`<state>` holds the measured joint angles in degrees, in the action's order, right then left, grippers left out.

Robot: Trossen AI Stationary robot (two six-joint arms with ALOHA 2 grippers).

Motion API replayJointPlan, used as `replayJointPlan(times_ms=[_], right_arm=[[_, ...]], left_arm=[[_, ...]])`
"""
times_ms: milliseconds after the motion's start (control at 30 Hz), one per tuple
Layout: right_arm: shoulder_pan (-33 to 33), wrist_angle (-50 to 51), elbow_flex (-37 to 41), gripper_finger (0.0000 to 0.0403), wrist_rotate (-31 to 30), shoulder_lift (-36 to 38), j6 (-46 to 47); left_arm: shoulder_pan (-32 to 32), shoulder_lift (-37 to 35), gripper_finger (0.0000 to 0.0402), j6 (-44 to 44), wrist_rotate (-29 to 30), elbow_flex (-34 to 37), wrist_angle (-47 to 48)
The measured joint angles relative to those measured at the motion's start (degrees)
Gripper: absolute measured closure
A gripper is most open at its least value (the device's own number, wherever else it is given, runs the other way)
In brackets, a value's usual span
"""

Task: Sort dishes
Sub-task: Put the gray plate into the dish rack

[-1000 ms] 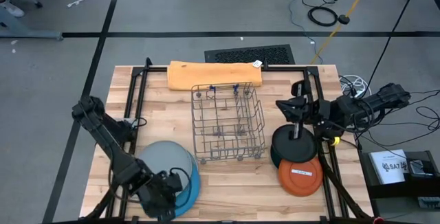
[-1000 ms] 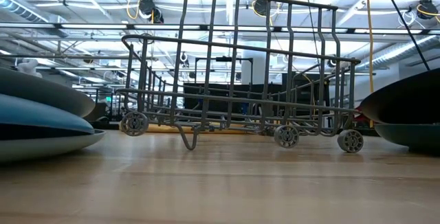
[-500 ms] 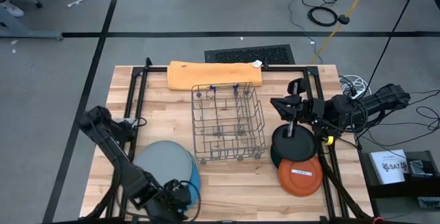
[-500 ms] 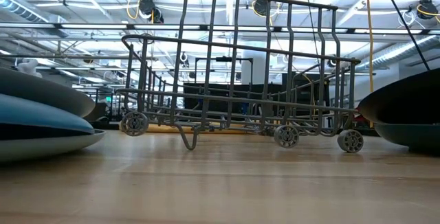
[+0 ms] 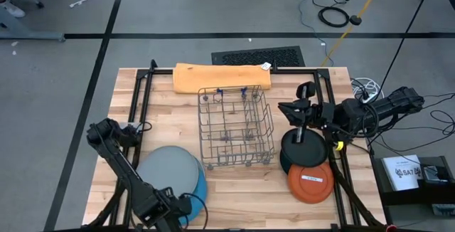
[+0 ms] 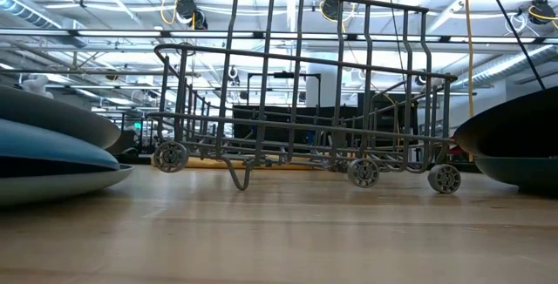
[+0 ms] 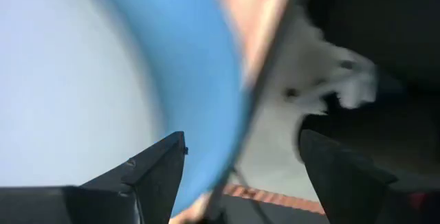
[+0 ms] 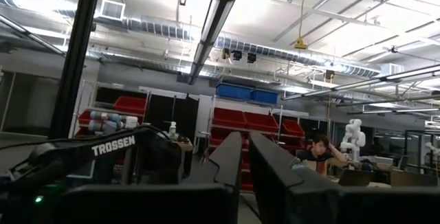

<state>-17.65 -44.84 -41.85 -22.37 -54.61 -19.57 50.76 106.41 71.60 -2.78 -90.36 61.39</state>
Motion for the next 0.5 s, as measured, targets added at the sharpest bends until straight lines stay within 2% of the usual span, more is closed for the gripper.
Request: replayJointPlan(times_ms=[100, 367, 500], right_arm=[[0.0, 0.04, 0.0, 0.0378, 0.0, 0.02, -0.22], [0.02, 0.61, 0.0, 0.0378, 0.0, 0.02, -1.07], [0.04, 0.61, 0.0, 0.0378, -0.02, 0.02, -1.28]], left_arm=[[0.41, 0.13, 0.0112, 1.42, 0.28, 0.56, 3.95], [0.76, 1.26, 0.0112, 1.25, 2.37, 1.64, 3.96], [0.88, 3.17, 0.0111, -1.6, 2.64, 1.64, 4.01]])
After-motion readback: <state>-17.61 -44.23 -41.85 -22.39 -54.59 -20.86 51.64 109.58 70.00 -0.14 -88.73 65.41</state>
